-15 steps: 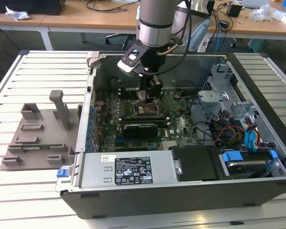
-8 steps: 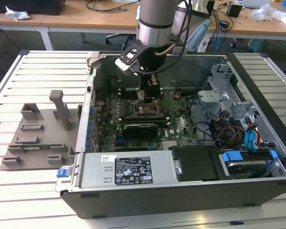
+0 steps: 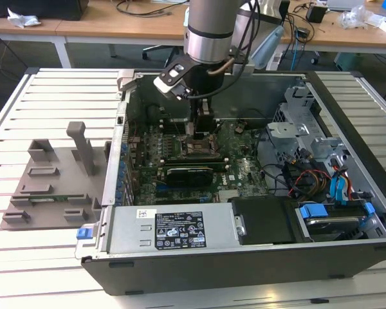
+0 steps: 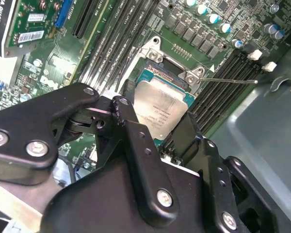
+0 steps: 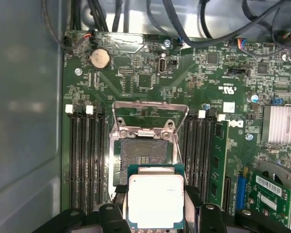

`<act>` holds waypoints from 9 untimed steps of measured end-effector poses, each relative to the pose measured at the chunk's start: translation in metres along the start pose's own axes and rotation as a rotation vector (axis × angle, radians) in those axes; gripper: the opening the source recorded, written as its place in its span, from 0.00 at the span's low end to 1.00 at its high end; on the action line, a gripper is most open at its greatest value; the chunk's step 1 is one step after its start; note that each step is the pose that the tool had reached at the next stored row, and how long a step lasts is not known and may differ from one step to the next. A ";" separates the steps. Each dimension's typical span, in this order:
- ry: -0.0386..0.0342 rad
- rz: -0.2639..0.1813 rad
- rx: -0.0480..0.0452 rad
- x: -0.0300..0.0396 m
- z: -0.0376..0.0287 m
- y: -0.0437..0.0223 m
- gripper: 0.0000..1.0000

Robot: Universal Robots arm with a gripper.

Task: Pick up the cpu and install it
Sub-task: 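Place the cpu into insertion slot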

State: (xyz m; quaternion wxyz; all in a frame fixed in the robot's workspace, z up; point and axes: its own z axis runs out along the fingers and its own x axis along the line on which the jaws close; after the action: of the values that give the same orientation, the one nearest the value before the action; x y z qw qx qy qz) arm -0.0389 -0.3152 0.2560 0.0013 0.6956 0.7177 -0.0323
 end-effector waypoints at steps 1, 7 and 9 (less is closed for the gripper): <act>0.0000 0.003 0.0003 0.0000 0.0000 0.0000 0.55; 0.0009 0.020 0.0009 0.0001 0.0004 0.0000 0.55; 0.0012 0.020 0.0007 0.0001 0.0012 0.0002 0.55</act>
State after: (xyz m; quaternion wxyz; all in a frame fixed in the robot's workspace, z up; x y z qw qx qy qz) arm -0.0388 -0.3151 0.2549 0.0009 0.7027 0.7108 -0.0321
